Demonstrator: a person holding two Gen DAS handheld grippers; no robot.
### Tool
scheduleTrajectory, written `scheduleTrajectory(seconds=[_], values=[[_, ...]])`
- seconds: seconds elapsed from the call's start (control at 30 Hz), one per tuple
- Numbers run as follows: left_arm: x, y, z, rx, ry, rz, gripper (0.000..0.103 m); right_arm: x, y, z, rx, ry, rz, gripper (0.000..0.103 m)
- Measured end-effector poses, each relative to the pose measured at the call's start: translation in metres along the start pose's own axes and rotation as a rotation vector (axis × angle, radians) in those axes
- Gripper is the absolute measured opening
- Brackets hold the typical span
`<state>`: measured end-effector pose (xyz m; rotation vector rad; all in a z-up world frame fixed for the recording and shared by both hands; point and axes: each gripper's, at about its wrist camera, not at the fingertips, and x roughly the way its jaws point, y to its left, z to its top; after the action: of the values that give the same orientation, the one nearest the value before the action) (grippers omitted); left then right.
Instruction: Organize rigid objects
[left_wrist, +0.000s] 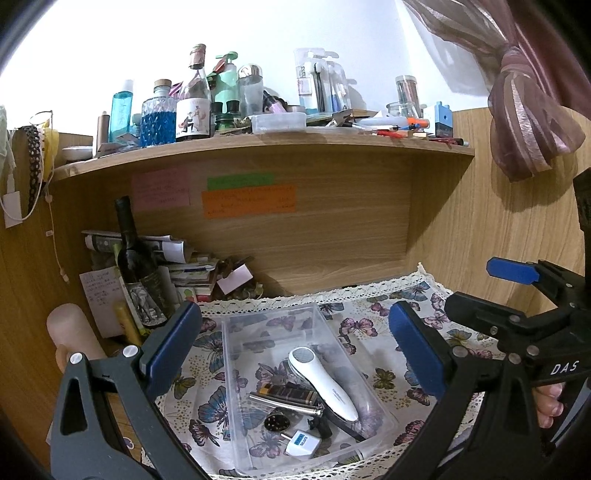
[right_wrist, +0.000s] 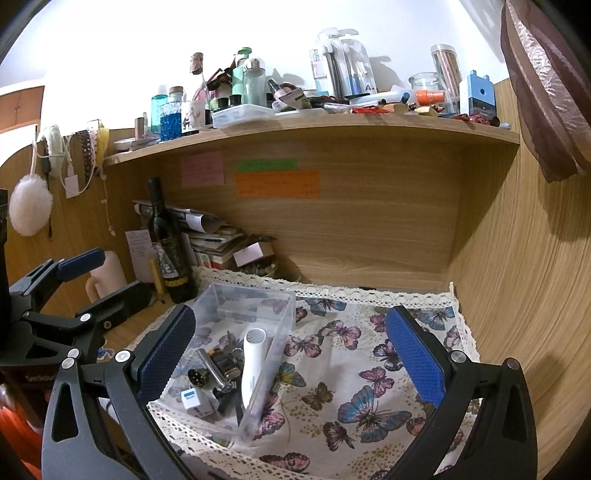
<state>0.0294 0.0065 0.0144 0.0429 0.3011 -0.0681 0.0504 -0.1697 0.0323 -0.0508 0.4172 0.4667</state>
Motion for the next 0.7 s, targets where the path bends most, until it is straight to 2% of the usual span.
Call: scheduleTrajectory(seconds=[0.7], values=[[0.0061,0.0043,-0.0034,-0.009,0.017,-0.007,0.103,0.0009,0.0016,0.0022,0.001,-0.013,-0.014,0.103]])
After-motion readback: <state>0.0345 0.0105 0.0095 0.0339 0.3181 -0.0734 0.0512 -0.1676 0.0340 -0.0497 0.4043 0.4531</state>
